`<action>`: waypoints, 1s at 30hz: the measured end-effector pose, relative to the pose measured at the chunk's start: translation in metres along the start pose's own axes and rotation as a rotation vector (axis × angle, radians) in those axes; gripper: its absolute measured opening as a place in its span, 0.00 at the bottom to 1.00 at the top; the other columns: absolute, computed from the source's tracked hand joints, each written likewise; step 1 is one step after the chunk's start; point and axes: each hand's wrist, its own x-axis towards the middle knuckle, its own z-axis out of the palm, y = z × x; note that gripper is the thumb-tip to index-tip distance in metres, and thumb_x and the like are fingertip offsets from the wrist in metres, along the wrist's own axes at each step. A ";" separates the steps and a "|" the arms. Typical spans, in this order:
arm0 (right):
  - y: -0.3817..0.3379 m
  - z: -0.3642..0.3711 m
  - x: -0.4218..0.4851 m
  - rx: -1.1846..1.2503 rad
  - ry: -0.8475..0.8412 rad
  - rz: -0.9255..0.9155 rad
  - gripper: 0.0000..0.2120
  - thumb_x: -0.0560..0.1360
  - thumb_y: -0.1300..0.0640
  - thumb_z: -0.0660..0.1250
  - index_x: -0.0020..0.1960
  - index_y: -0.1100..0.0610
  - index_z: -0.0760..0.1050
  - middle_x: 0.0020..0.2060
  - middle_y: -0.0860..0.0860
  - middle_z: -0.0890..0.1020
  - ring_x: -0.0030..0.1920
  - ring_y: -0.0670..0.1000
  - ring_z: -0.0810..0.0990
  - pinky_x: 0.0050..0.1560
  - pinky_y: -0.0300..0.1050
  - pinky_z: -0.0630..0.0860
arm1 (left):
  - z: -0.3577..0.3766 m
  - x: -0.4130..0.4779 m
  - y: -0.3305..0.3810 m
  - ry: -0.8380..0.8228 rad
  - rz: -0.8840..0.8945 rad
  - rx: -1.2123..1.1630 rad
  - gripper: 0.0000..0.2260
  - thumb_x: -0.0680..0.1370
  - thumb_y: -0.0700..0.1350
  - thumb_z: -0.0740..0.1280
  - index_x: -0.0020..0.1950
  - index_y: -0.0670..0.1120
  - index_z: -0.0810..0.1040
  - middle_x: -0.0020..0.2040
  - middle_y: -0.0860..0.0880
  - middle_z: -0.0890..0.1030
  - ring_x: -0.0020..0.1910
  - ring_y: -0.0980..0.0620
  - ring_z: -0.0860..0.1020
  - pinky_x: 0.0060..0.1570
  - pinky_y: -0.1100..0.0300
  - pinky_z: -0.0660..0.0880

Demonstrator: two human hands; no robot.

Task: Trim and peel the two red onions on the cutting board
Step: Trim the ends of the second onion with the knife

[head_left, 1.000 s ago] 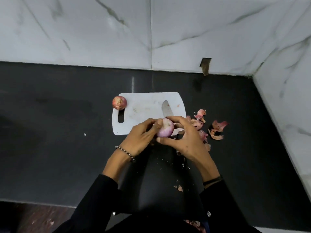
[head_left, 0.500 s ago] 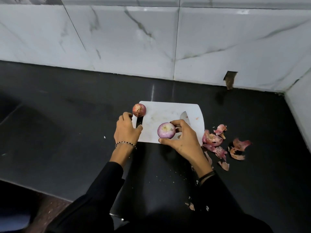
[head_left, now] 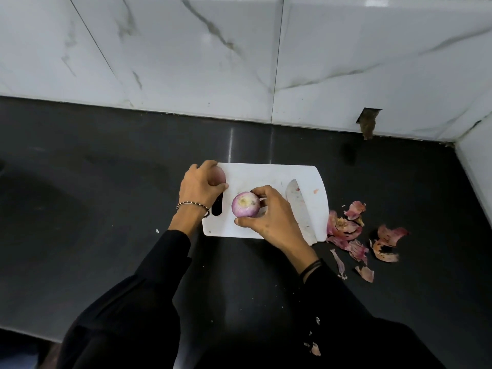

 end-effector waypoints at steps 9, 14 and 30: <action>-0.022 0.047 0.045 -0.044 0.038 -0.029 0.31 0.64 0.54 0.82 0.61 0.51 0.70 0.57 0.47 0.75 0.56 0.48 0.76 0.47 0.33 0.74 | -0.038 -0.007 -0.009 0.208 -0.227 -0.325 0.18 0.68 0.62 0.75 0.50 0.52 0.81 0.41 0.56 0.82 0.40 0.60 0.80 0.41 0.66 0.75; -0.025 0.069 0.063 -0.116 0.081 -0.062 0.29 0.67 0.50 0.81 0.61 0.52 0.69 0.56 0.47 0.74 0.59 0.50 0.73 0.53 0.44 0.77 | -0.043 -0.006 -0.004 0.222 -0.282 -0.516 0.18 0.68 0.63 0.75 0.49 0.52 0.81 0.41 0.53 0.83 0.41 0.57 0.82 0.41 0.63 0.78; -0.003 -0.017 -0.021 -0.153 0.166 0.041 0.13 0.75 0.50 0.74 0.56 0.52 0.76 0.51 0.45 0.82 0.45 0.41 0.80 0.46 0.35 0.77 | -0.031 -0.039 0.056 -0.225 -0.101 -0.731 0.23 0.63 0.56 0.83 0.51 0.49 0.81 0.47 0.47 0.83 0.39 0.55 0.84 0.40 0.57 0.83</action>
